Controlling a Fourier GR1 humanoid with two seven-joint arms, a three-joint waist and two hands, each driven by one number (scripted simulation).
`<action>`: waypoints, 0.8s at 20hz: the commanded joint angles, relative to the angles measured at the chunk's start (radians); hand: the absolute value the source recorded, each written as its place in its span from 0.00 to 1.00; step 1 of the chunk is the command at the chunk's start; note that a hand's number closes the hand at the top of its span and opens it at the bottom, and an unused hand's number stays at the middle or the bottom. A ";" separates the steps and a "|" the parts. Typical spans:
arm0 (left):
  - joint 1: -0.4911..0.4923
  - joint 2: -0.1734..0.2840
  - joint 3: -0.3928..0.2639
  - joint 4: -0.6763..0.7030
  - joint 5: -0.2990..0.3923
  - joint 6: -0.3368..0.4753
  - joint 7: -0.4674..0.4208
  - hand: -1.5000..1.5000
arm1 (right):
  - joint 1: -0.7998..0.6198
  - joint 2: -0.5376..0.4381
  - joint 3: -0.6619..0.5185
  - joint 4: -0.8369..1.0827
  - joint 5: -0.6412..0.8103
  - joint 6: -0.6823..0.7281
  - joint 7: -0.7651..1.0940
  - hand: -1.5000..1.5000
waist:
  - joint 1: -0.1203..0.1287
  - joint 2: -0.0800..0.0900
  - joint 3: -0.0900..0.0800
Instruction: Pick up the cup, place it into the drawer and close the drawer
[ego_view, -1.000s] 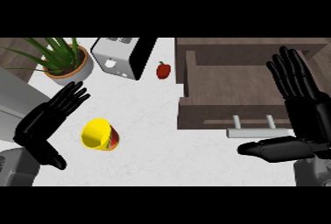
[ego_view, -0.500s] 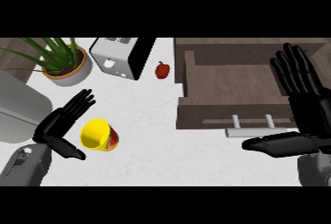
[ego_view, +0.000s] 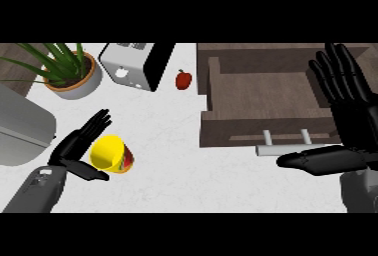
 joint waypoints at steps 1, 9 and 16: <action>0.014 -0.009 -0.025 0.079 -0.038 -0.071 -0.216 0.00 | -0.040 -0.009 -0.011 0.031 0.001 -0.001 0.007 0.00 | 0.000 0.003 -0.001; -0.008 -0.037 -0.046 0.154 -0.050 -0.067 -0.284 0.00 | -0.058 -0.049 -0.049 0.052 -0.030 0.029 0.024 0.00 | -0.001 0.004 -0.001; -0.071 -0.054 -0.040 0.204 -0.053 -0.019 -0.312 0.00 | -0.050 -0.029 -0.036 -0.006 -0.050 0.017 0.062 0.00 | -0.016 0.005 -0.003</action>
